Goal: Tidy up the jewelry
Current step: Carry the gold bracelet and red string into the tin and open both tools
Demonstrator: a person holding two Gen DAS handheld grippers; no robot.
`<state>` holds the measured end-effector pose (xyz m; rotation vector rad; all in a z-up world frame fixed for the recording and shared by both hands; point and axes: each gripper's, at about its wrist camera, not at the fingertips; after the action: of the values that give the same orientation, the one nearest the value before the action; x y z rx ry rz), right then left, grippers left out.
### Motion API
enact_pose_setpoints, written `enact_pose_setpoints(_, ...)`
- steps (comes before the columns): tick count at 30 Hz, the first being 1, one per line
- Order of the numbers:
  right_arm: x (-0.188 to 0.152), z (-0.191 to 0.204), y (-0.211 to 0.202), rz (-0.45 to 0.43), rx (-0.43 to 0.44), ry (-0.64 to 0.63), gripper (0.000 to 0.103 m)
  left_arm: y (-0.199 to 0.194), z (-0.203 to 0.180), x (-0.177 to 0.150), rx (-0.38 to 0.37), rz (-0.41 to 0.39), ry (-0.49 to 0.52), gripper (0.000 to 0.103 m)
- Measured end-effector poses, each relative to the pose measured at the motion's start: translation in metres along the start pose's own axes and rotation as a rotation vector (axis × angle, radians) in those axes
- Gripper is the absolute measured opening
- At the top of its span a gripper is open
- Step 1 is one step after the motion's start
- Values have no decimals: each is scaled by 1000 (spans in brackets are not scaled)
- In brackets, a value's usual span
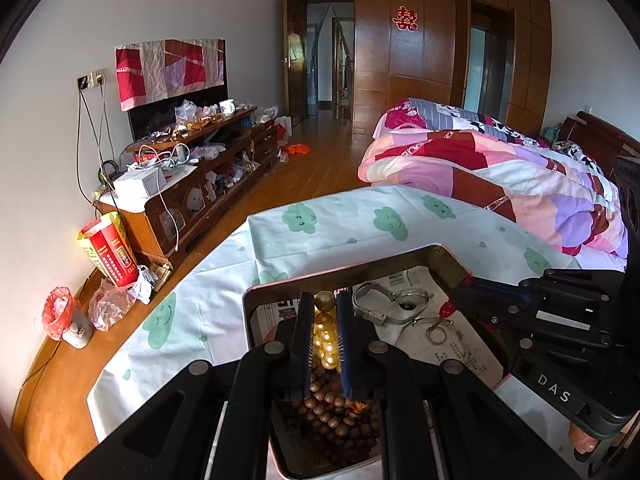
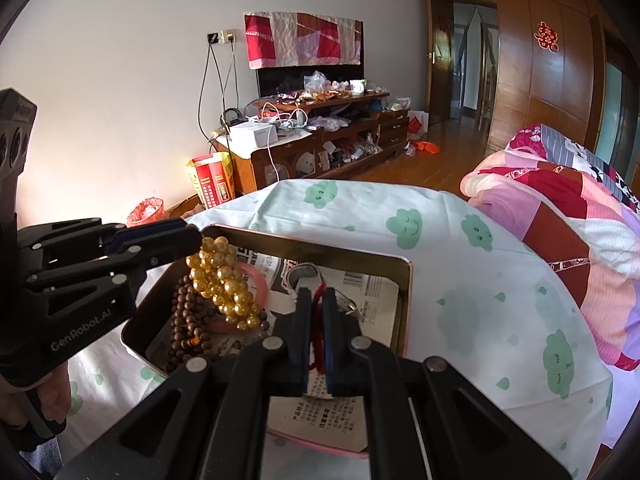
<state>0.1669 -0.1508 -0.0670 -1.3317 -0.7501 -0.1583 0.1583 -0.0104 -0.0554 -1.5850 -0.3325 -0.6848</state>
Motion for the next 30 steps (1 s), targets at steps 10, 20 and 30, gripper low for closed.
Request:
enact_pose_setpoints(10,-4,0,10,32,0,-2,25,6,-3,-5,39,45,-4,42)
enact_pose_setpoints(20,-31,-21,-13,25,-11,69,50,-15,14,-32,46,8,-78,69)
enact_pose_setpoints(30,-61,-17,-34,8,-18,97,66,-24,5,-70,73,51,-84,69)
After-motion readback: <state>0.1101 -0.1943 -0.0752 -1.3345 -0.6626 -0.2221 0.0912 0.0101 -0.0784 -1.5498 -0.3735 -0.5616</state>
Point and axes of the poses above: each gripper's, at about its wrist camera, not at the fingertips, and y roughly the way its jaws point, z to its left, x to its top, and after that the axes turned 15 degrees about z, right-handed
